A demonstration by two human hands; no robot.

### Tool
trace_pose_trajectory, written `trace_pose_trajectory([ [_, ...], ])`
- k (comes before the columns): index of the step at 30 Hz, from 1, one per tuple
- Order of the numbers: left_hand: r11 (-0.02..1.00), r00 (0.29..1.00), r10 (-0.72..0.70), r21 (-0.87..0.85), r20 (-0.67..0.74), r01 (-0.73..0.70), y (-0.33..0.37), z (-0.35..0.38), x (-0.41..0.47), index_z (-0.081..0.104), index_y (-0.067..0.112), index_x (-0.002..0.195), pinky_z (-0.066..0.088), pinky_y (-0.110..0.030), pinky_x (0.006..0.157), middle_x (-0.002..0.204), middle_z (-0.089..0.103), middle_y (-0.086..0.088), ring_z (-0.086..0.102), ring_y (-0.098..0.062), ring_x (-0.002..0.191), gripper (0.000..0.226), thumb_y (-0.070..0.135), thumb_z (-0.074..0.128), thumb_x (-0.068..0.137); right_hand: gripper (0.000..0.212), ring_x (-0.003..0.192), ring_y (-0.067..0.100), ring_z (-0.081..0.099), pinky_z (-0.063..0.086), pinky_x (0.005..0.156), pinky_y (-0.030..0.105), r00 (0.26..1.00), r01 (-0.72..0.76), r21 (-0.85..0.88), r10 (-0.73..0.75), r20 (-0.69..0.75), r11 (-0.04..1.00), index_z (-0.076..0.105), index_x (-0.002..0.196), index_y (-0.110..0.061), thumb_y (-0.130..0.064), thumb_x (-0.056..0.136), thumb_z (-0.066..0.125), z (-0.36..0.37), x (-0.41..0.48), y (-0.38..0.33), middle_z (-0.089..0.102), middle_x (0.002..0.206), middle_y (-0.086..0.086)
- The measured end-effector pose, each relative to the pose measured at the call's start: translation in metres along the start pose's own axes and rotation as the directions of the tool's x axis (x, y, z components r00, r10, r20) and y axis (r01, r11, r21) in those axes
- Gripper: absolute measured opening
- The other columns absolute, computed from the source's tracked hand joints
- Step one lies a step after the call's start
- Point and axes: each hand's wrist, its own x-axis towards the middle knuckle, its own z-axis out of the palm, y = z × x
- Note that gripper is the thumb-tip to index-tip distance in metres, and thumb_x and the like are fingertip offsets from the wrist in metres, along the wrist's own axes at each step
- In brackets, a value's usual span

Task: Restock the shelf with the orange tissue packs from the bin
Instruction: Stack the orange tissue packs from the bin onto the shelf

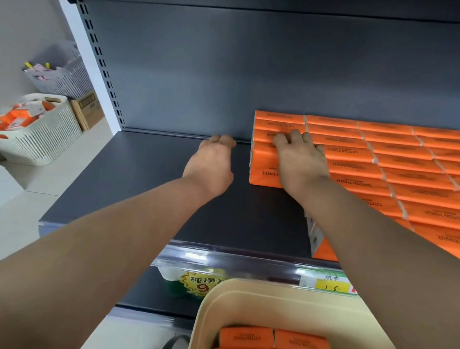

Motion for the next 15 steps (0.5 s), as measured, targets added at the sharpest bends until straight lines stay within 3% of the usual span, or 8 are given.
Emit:
trace_pose_trajectory([
  [10, 1.000, 1.000, 0.021, 0.009, -0.015, -0.021, 0.013, -0.028, -0.023, 0.041, 0.011, 0.138, 0.044, -0.030, 0.081, 0.133, 0.045, -0.011, 0.043, -0.026, 0.123, 0.058, -0.010, 0.045, 0.084, 0.060, 0.122, 0.031, 0.041, 0.038, 0.096, 0.043, 0.995, 0.037, 0.003, -0.036, -0.090, 0.999, 0.041, 0.136, -0.017, -0.006, 0.081, 0.061, -0.030, -0.030, 0.002, 0.046, 0.128, 0.011],
  [15, 0.996, 0.995, 0.084, 0.024, -0.043, -0.083, 0.032, -0.050, -0.053, 0.043, 0.011, 0.136, 0.044, -0.035, 0.089, 0.133, 0.047, -0.012, 0.043, -0.027, 0.124, 0.054, -0.007, 0.046, 0.085, 0.052, 0.120, 0.029, 0.042, 0.039, 0.094, 0.043, 0.989, 0.038, 0.003, -0.037, -0.145, 0.999, 0.044, 0.132, -0.019, -0.010, 0.083, 0.061, -0.049, -0.078, 0.011, 0.048, 0.126, 0.008],
])
